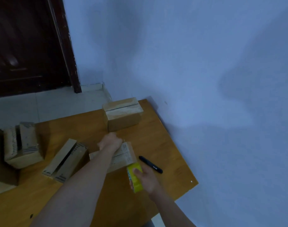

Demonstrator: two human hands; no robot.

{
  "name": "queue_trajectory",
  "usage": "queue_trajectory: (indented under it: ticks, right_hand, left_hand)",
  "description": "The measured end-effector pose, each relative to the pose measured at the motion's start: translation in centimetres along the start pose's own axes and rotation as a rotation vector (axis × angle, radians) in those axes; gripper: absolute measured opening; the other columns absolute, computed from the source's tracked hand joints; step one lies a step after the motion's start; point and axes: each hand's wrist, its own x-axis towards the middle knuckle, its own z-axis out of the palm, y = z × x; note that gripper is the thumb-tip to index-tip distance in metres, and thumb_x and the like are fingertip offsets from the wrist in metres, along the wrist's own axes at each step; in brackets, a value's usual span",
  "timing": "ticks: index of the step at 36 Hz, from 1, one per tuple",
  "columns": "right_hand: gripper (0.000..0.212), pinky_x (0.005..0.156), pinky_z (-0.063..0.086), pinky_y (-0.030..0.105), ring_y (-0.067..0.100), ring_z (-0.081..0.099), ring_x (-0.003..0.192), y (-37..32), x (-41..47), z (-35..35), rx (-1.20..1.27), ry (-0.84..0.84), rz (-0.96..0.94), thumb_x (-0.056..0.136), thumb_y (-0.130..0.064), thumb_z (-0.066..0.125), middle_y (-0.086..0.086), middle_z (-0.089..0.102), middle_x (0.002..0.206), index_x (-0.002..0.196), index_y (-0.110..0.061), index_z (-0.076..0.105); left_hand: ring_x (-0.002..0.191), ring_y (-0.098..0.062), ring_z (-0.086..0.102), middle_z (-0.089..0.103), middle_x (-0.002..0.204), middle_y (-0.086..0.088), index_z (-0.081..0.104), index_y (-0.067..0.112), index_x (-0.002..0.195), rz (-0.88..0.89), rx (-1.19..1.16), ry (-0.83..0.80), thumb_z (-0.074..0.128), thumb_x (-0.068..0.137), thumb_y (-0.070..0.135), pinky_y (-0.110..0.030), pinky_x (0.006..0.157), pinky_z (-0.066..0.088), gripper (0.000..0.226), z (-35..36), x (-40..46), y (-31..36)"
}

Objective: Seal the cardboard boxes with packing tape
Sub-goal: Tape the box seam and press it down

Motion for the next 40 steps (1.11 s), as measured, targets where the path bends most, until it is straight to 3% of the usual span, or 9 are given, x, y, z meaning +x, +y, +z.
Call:
queue_trajectory:
  ticks: [4, 7, 12, 21, 24, 29, 34, 37, 40]
  right_hand:
    - [0.021, 0.064, 0.052, 0.035, 0.021, 0.064, 0.061, 0.3, -0.1, 0.5, 0.054, -0.014, 0.005, 0.097, -0.028, 0.05, 0.007, 0.068, 0.068, 0.099, -0.01, 0.059]
    - [0.018, 0.065, 0.052, 0.036, 0.024, 0.064, 0.063, 0.4, -0.1, 0.6, 0.126, -0.004, 0.021, 0.097, -0.023, 0.05, 0.011, 0.067, 0.071, 0.099, -0.008, 0.058]
    - [0.014, 0.074, 0.051, 0.043, 0.03, 0.064, 0.072, 1.1, 0.0, 0.2, 0.145, -0.024, -0.04, 0.093, -0.013, 0.055, 0.018, 0.067, 0.079, 0.09, -0.008, 0.067]
    - [0.035, 0.069, 0.055, 0.037, 0.019, 0.067, 0.061, 2.4, 0.7, 0.5, -0.07, 0.039, -0.058, 0.097, -0.027, 0.051, 0.007, 0.07, 0.067, 0.089, 0.003, 0.067]
    - [0.039, 0.045, 0.044, 0.013, -0.002, 0.054, 0.039, 3.1, 0.5, 0.9, -0.151, 0.099, -0.009, 0.1, -0.027, 0.045, -0.009, 0.057, 0.042, 0.066, -0.008, 0.052]
    - [0.035, 0.039, 0.032, 0.006, -0.007, 0.048, 0.034, 3.6, 0.7, 1.2, -0.215, 0.128, -0.09, 0.101, -0.028, 0.041, -0.006, 0.048, 0.055, 0.071, -0.011, 0.049]
    - [0.046, 0.056, 0.045, 0.01, 0.007, 0.064, 0.07, 3.6, 0.1, 0.9, -0.136, 0.056, -0.024, 0.102, -0.036, 0.028, 0.004, 0.063, 0.081, 0.108, -0.003, 0.06]
    - [0.036, 0.076, 0.046, 0.028, 0.021, 0.058, 0.094, 4.1, 1.6, 0.0, -0.261, 0.226, -0.074, 0.1, -0.041, 0.032, 0.005, 0.058, 0.094, 0.101, -0.012, 0.054]
    - [0.027, 0.081, 0.039, 0.028, 0.026, 0.049, 0.11, 4.4, 4.5, -1.8, -0.546, 0.468, -0.104, 0.097, -0.025, 0.049, 0.009, 0.049, 0.114, 0.115, -0.005, 0.048]
  left_hand:
    - [0.11, -0.024, 0.054, 0.06, 0.118, -0.004, 0.057, 0.019, 0.126, 0.428, -0.129, 0.345, 0.053, 0.096, 0.03, -0.038, 0.092, 0.044, 0.032, 0.3, -1.5, -0.3]
    - [0.095, -0.023, 0.059, 0.063, 0.108, -0.004, 0.064, 0.014, 0.113, 0.612, -0.01, 0.355, 0.052, 0.097, 0.026, -0.031, 0.074, 0.047, 0.024, 0.8, -3.2, -1.5]
    - [0.086, -0.021, 0.056, 0.06, 0.086, -0.002, 0.069, 0.012, 0.09, 0.868, 0.288, 0.39, 0.039, 0.092, 0.031, -0.03, 0.069, 0.048, 0.036, 2.9, -5.9, -5.2]
    - [0.103, -0.022, 0.053, 0.056, 0.106, -0.002, 0.067, 0.015, 0.116, 0.682, 0.517, 0.325, 0.033, 0.09, 0.052, -0.037, 0.079, 0.054, 0.056, 3.2, -8.0, -5.6]
    - [0.126, -0.022, 0.038, 0.044, 0.131, -0.003, 0.044, 0.016, 0.141, 0.645, 0.567, 0.193, 0.032, 0.092, 0.062, -0.036, 0.102, 0.039, 0.068, 3.0, -8.4, -5.1]
    - [0.143, -0.022, 0.009, 0.015, 0.152, -0.003, 0.005, 0.018, 0.153, 0.555, 0.626, 0.128, 0.036, 0.089, 0.068, -0.037, 0.118, 0.015, 0.087, 3.6, -9.1, -5.2]
    - [0.144, -0.024, 0.004, 0.008, 0.154, -0.002, -0.003, 0.019, 0.153, 0.523, 0.612, 0.116, 0.037, 0.086, 0.072, -0.037, 0.118, 0.004, 0.094, 3.8, -9.6, -5.1]
    - [0.144, -0.024, 0.004, 0.008, 0.154, -0.002, -0.005, 0.02, 0.152, 0.52, 0.61, 0.103, 0.036, 0.086, 0.072, -0.037, 0.118, 0.005, 0.093, 3.8, -9.5, -5.2]
    - [0.144, -0.025, 0.003, 0.007, 0.154, -0.001, -0.007, 0.021, 0.152, 0.51, 0.626, 0.094, 0.035, 0.086, 0.073, -0.038, 0.118, 0.004, 0.094, 3.7, -9.5, -5.1]
